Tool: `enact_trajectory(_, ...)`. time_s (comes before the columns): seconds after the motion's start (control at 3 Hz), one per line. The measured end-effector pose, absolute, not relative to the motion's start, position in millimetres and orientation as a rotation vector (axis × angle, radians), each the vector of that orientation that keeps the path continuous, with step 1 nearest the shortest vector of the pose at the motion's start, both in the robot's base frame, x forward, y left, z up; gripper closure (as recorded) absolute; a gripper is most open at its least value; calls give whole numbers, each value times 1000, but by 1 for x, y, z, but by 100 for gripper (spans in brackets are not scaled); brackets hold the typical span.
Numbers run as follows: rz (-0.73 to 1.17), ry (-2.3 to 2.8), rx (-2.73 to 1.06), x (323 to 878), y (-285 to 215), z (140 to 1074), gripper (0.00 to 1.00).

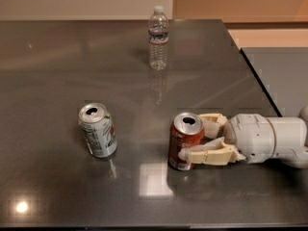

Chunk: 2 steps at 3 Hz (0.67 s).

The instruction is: Place coke can upright

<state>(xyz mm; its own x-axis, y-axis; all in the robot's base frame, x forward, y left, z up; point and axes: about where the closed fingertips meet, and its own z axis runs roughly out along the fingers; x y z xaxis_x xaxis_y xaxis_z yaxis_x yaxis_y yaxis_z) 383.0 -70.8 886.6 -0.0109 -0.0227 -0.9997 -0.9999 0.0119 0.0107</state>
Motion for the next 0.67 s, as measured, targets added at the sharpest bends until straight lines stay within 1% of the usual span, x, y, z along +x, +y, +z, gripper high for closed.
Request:
enact_trajectory(0.33, 1198, 1237, -1217, 383, -69, 888, 0)
enact_trajectory(0.67, 1198, 1237, -1217, 383, -69, 888, 0)
